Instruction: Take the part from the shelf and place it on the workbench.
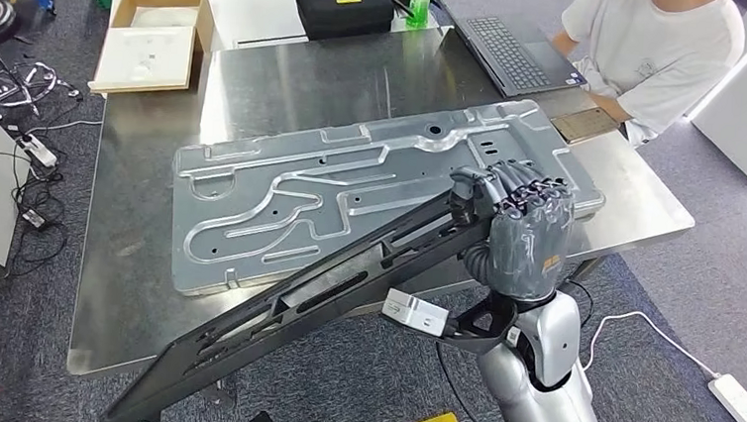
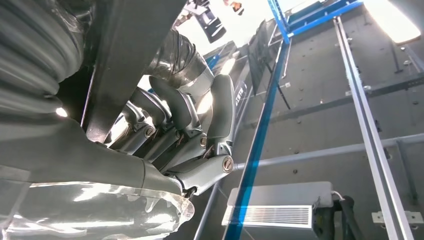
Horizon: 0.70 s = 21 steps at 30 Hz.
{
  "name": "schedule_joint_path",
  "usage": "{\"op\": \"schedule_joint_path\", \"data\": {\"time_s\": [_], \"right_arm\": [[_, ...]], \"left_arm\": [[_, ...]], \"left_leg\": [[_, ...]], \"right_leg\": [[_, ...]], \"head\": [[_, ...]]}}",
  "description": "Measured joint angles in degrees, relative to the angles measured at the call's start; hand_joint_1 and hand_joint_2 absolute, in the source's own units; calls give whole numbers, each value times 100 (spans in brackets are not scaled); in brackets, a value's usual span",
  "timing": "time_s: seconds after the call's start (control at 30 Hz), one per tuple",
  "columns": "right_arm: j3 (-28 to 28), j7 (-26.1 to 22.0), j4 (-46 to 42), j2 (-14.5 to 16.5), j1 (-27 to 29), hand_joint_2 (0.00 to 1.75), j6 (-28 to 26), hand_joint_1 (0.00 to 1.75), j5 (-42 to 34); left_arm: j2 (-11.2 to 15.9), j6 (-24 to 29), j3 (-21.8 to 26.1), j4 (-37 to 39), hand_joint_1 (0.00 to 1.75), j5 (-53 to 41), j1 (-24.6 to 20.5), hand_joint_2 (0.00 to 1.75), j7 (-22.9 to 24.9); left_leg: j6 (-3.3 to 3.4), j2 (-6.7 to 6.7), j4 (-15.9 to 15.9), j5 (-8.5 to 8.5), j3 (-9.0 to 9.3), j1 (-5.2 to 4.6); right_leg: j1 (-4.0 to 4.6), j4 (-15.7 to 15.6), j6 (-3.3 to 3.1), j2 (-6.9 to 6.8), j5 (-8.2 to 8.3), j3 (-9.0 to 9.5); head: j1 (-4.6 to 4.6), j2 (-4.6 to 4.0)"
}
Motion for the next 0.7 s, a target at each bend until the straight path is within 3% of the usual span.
{"op": "schedule_joint_path", "data": {"time_s": [0.07, 0.1, 0.17, 0.23, 0.27, 0.4, 0.47, 0.53, 0.57, 0.6, 0.63, 0.7], "right_arm": [[-29, -7, 21, -21, 7, 175, 0, 175, 0], [-37, -14, 31, -30, 8, 175, 0, 175, 0], [-44, -35, 41, -39, 0, 175, 0, 175, 0], [-48, -51, 44, -41, -21, 175, 0, 175, -2], [-50, -57, 46, -43, -29, 175, 1, 175, -3], [-57, -76, 55, -52, -38, 175, 2, 175, -4], [-57, -84, 57, -53, -49, 175, 1, 175, -4], [-57, -85, 62, -54, -49, 175, 0, 175, -4], [-57, -86, 67, -55, -42, 175, 0, 175, -4], [-57, -86, 70, -56, -35, 175, 0, 175, -4], [-57, -87, 73, -57, -29, 175, 0, 175, -4], [-57, -89, 74, -57, -24, 175, 0, 175, -4]], "left_arm": [[0, -17, -14, 0, 0, -22, 6, 175, -17], [0, -31, -22, 0, 0, -33, 8, 175, -32], [0, -63, -45, 0, 0, -54, 8, 175, -75], [1, -86, -68, 0, 0, -63, 5, 175, -108], [2, -91, -76, -1, 0, -63, 3, 175, -115], [4, -79, -95, -2, 0, -64, 0, 175, -122], [3, -27, -108, -2, 0, -59, -1, 175, -92], [4, 35, -115, -1, 0, -48, 9, 175, -47], [7, 56, -115, 0, 0, -44, 17, 175, -31], [10, 65, -116, 1, 0, -43, 23, 175, -25], [13, 69, -118, 1, 0, -43, 26, 175, -21], [20, 78, -121, -1, 0, -42, 24, 175, -19]], "left_leg": [[12, 0, 4, -16, 1, -5], [12, -2, 7, -29, 5, -5], [-8, -6, 20, -67, 34, -2], [-61, -10, 42, -114, 57, -20], [-91, -11, 47, -130, 62, -30], [-209, -8, 112, -214, 73, -24], [-248, -8, 567, -450, -129, -13], [-267, -9, 1318, -733, -534, -10], [-266, -9, 1578, -773, -704, -9], [-254, -9, 1640, -702, -784, -10], [-229, -11, 1479, -522, -752, -15], [-138, -16, 740, -65, -453, -49]], "right_leg": [[-14, 544, 21, -2, -155, -284], [-21, 556, 26, -4, -78, -305], [-37, -39, 26, -15, 314, -29], [-28, -731, 1, -30, 546, 312], [-18, -902, -23, -32, 562, 394], [-5, -992, -164, -9, 526, 467], [-13, -1020, -232, -18, 509, 530], [8, -1018, -281, -21, 473, 564], [23, -1016, -294, -15, 454, 582], [38, -1014, -302, -7, 434, 604], [50, -1013, -304, 4, 411, 636], [69, -1014, -295, 20, 356, 711]], "head": [[-1, 0], [0, 0], [1, 0], [-1, 0], [-2, 0], [-5, 0], [-8, 0], [-9, 0], [-9, 0], [-9, 0], [-9, 0], [-7, 0]]}}
